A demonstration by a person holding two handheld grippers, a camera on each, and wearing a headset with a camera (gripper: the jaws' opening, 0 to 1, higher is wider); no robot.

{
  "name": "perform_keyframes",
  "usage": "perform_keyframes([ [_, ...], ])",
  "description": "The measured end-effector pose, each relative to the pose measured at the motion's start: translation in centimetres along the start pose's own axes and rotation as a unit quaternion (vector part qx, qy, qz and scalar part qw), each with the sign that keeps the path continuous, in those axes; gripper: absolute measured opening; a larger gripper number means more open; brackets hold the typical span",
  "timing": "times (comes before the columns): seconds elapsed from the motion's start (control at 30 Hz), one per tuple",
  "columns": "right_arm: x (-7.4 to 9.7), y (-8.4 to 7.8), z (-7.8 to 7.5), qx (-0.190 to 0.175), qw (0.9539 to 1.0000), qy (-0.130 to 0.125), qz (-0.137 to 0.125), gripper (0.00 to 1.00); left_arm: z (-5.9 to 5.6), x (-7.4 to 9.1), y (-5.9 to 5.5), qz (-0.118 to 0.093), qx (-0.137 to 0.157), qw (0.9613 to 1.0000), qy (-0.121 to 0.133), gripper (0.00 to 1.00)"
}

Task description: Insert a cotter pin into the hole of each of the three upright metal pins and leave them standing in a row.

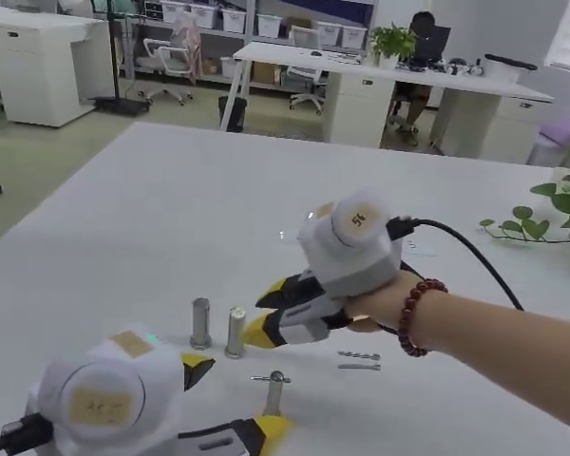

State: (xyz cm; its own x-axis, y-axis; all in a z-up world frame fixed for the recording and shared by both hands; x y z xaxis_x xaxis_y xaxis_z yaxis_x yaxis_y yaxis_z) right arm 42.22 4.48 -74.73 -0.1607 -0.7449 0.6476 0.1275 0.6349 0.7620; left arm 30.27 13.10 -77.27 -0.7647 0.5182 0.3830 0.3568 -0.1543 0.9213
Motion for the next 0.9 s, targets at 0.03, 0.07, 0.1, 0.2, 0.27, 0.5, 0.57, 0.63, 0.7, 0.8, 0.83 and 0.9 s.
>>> perform_keyframes([
  [0.03, -0.2, 0.0, -0.1, -0.003, 1.0, -0.002, -0.001, 0.33, 0.0, 0.1, 0.0, -0.002, 0.0, 1.0, -0.002, 0.65],
  [0.07, -0.6, -0.1, -0.2, -0.007, 1.0, -0.005, -0.004, 0.33, 0.0, 0.1, 0.0, -0.002, 0.0, 1.0, -0.003, 0.67],
  [0.1, -0.8, -0.1, -0.3, -0.01, 0.9999, -0.005, -0.006, 0.32, 0.0, 0.2, 0.0, -0.002, -0.001, 1.0, -0.004, 0.68],
  [0.2, -1.5, -0.2, -0.6, -0.013, 0.9998, -0.01, -0.008, 0.32, 0.0, 0.6, 0.3, -0.005, 0.001, 1.0, -0.007, 0.73],
  [0.27, -1.9, -0.2, -0.6, -0.012, 0.9998, -0.012, -0.009, 0.3, 0.1, 0.8, 0.4, -0.007, 0.002, 0.9999, -0.008, 0.74],
  [0.5, -2.7, -0.3, -0.9, -0.017, 0.9996, -0.02, -0.015, 0.24, 0.1, 1.1, 0.5, -0.008, 0.005, 0.9999, -0.01, 0.81],
  [0.57, -2.8, -0.4, -0.9, -0.018, 0.9995, -0.022, -0.014, 0.22, 0.0, 1.2, 0.5, -0.008, 0.004, 0.9999, -0.011, 0.81],
  [0.63, -3.0, -0.5, -1.0, -0.021, 0.9994, -0.022, -0.015, 0.2, 0.0, 1.3, 0.5, -0.007, 0.005, 0.9999, -0.011, 0.81],
  [0.7, -3.0, -0.5, -1.0, -0.022, 0.9993, -0.027, -0.017, 0.17, 0.0, 1.4, 0.5, -0.006, 0.003, 0.9999, -0.011, 0.81],
  [0.8, -3.1, -0.6, -1.1, -0.031, 0.9988, -0.029, -0.024, 0.16, 0.1, 1.5, 0.5, -0.006, 0.005, 0.9999, -0.011, 0.81],
  [0.83, -3.1, -0.6, -1.1, -0.029, 0.9988, -0.029, -0.024, 0.16, 0.1, 1.5, 0.5, -0.006, 0.005, 0.9999, -0.01, 0.81],
  [0.9, -3.1, -0.6, -1.1, -0.029, 0.9988, -0.029, -0.026, 0.15, 0.1, 1.6, 0.6, -0.007, 0.004, 0.9999, -0.01, 0.8],
])
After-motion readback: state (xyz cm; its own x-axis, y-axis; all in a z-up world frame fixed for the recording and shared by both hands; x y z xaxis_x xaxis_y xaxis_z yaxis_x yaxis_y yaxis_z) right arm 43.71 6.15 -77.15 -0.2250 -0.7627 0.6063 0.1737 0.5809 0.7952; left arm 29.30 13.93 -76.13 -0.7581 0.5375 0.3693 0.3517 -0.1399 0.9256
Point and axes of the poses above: the centre of the closed fingertips' face, and the gripper's own axes: x roughly backward along the fingers, z roughly to its left, y roughly out of its top, the point moved 8 cm from there along x, roughly backward along the fingers, and after that the axes turned 4 degrees about y, right-handed, at the moved point
